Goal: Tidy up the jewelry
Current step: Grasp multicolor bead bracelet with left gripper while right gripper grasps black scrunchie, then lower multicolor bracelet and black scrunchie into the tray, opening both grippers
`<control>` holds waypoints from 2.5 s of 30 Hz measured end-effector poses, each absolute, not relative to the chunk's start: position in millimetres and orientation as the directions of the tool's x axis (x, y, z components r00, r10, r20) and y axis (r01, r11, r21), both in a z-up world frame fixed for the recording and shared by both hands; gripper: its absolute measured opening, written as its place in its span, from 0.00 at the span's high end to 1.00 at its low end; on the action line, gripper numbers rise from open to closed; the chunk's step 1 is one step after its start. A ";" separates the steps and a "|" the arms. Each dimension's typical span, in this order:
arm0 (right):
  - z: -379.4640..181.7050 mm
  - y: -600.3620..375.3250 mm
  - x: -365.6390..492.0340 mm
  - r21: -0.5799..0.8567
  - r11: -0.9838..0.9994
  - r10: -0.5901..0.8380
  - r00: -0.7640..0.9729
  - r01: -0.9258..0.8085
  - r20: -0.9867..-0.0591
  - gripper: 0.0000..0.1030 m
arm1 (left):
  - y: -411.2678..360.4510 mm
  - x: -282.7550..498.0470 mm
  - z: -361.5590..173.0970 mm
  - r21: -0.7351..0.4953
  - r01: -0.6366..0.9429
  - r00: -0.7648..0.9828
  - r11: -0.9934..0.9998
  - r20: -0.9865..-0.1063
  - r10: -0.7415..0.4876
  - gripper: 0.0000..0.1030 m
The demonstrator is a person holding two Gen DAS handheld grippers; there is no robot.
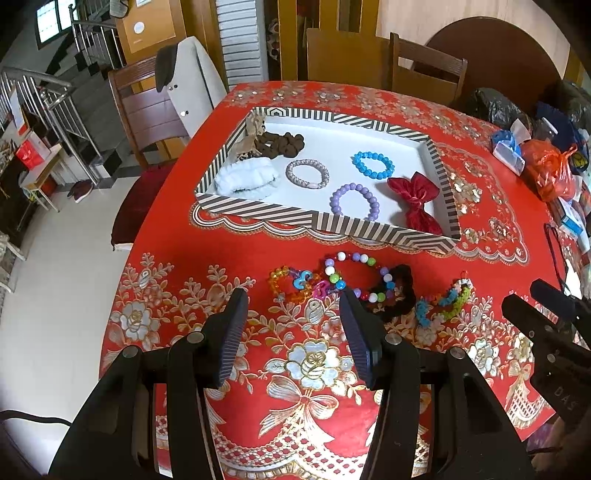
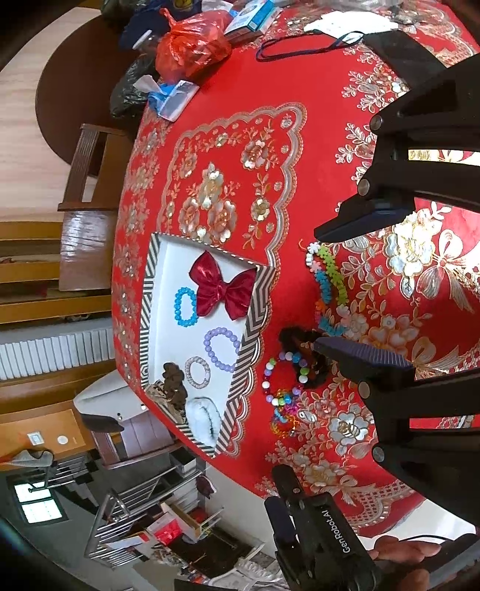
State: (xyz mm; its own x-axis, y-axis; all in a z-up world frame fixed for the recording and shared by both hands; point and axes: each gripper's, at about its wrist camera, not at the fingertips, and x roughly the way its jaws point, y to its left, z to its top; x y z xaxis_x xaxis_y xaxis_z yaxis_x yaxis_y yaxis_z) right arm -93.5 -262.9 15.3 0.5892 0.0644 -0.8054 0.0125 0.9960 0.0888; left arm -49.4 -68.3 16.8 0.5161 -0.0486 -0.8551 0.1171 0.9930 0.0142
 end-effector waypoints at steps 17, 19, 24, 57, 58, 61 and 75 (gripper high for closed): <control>-26.1 -269.9 -91.8 0.057 0.997 0.029 0.449 0.049 -0.893 0.50 | -70.2 -46.3 2.4 0.024 0.131 0.481 0.991 -0.876 -0.042 0.50; -27.8 -270.9 -91.3 0.056 0.997 0.026 0.444 0.053 -0.895 0.50 | -70.7 -46.0 0.2 0.025 0.133 0.476 0.991 -0.879 -0.042 0.51; -31.4 -271.2 -89.6 0.045 0.997 0.017 0.434 0.055 -0.901 0.50 | -73.8 -45.6 -4.3 0.029 0.148 0.465 0.989 -0.884 -0.044 0.51; -40.3 -259.7 -23.3 0.304 0.952 0.280 0.498 -0.034 -0.821 0.60 | -83.4 61.0 -62.2 -0.155 0.333 0.208 0.930 -0.950 -0.232 0.51; -41.1 -260.2 -22.2 0.304 0.952 0.278 0.498 -0.030 -0.822 0.60 | -87.3 62.9 -66.4 -0.155 0.352 0.192 0.923 -0.953 -0.234 0.52; -43.4 -261.7 -19.9 0.307 0.952 0.276 0.496 -0.019 -0.824 0.60 | -98.1 62.5 -68.8 -0.140 0.411 0.187 0.901 -0.954 -0.234 0.56; -70.5 -220.5 17.7 0.171 0.976 0.214 0.423 -0.137 -0.881 0.77 | -67.3 76.7 -47.9 -0.177 0.383 0.238 0.907 -0.929 -0.282 0.92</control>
State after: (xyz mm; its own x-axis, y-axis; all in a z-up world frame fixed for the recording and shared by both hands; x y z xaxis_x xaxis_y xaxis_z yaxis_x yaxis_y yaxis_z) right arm 17.7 -220.5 -70.5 0.4225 0.2137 -0.8808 -0.1374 0.9757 0.1708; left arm 76.7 -67.3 -47.9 0.2379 -0.2823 -0.9293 0.3831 0.9065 -0.1773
